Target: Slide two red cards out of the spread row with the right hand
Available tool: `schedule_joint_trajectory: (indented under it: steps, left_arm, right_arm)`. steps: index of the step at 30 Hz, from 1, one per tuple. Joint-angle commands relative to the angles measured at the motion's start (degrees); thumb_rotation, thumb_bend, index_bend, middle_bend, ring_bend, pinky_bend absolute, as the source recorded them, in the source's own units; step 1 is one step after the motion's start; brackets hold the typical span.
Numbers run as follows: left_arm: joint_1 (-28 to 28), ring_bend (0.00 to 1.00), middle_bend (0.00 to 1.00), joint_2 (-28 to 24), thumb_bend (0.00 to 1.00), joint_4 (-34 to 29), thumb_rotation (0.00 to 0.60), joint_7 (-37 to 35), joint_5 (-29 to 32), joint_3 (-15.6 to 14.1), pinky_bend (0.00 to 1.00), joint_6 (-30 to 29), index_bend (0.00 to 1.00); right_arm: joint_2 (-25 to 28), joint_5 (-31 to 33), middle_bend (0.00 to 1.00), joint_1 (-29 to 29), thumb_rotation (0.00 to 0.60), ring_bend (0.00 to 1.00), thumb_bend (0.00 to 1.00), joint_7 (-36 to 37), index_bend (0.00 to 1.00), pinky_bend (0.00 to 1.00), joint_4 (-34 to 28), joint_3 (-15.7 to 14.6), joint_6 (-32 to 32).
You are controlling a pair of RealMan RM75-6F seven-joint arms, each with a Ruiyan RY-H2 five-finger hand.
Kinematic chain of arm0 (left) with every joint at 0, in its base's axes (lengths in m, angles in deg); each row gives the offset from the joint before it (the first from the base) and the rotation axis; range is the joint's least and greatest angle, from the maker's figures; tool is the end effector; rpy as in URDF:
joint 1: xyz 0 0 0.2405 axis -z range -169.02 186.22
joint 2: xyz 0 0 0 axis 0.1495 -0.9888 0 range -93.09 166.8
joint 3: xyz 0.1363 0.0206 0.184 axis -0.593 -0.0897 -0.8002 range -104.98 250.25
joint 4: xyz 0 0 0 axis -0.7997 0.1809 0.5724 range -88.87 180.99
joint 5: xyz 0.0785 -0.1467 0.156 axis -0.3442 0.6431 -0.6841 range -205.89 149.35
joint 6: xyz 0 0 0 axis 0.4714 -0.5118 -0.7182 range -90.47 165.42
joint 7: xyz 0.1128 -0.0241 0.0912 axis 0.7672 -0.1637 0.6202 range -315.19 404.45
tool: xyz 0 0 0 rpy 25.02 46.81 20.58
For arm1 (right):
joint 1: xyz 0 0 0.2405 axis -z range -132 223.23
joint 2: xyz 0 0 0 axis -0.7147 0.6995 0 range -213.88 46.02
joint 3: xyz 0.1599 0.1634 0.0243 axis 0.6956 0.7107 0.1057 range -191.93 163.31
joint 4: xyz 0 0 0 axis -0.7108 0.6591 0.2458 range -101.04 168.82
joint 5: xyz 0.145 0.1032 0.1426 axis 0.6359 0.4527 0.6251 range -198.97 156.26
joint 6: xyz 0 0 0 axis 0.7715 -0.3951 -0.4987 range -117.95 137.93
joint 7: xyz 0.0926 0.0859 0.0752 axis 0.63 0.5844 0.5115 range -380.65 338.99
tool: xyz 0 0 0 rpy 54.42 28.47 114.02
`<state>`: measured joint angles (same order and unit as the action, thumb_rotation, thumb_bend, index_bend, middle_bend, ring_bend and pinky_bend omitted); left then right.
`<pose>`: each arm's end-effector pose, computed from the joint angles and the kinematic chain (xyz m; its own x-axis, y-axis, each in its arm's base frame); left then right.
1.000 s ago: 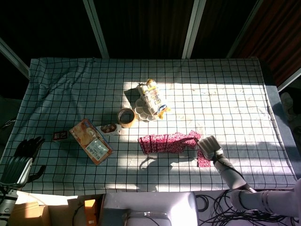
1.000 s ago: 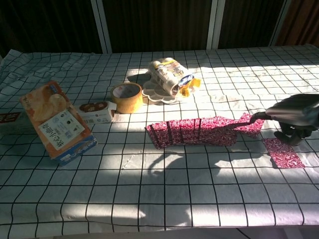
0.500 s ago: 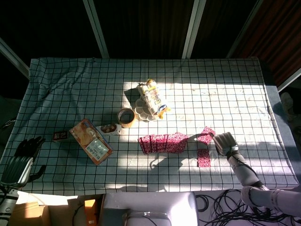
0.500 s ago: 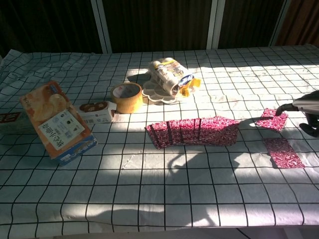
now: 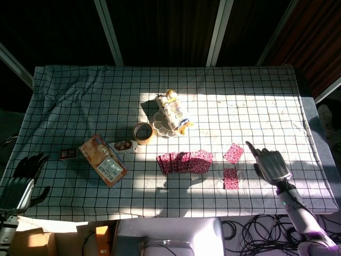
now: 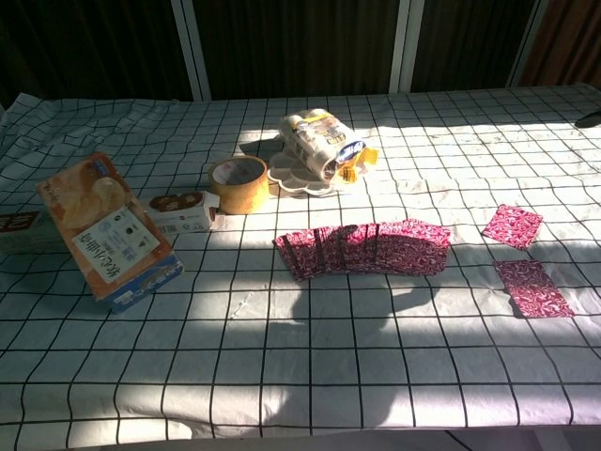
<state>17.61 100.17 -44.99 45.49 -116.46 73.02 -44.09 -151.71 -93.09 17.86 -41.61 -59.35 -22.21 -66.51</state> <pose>-0.2902 0.1949 0.1214 0.4540 0.0702 0.8882 0.8884 -0.1112 -0.4453 -0.2610 -0.2482 0.0789 0.6747 -0.1448 0.7237 -0.7366 -0.1932 0.6481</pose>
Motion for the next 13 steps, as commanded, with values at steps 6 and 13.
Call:
schedule_joint_trajectory:
  steps: [6, 13]
  left_arm:
    - [-0.5, 0.02, 0.01, 0.4, 0.36, 0.1, 0.600, 0.4, -0.9, -0.1, 0.01, -1.3, 0.00]
    - [-0.7, 0.02, 0.00, 0.6, 0.36, 0.0, 0.600, 1.1, -0.9, -0.2, 0.01, -1.3, 0.00]
  right_arm:
    - [-0.3, -9.9, 0.00, 19.3, 0.600, 0.00, 0.39, 10.6, 0.00, 0.14, 3.7, -0.4, -23.9]
    - [-0.1, -12.9, 0.00, 19.8, 0.600, 0.00, 0.39, 11.6, 0.00, 0.12, 4.2, 0.4, -20.9]
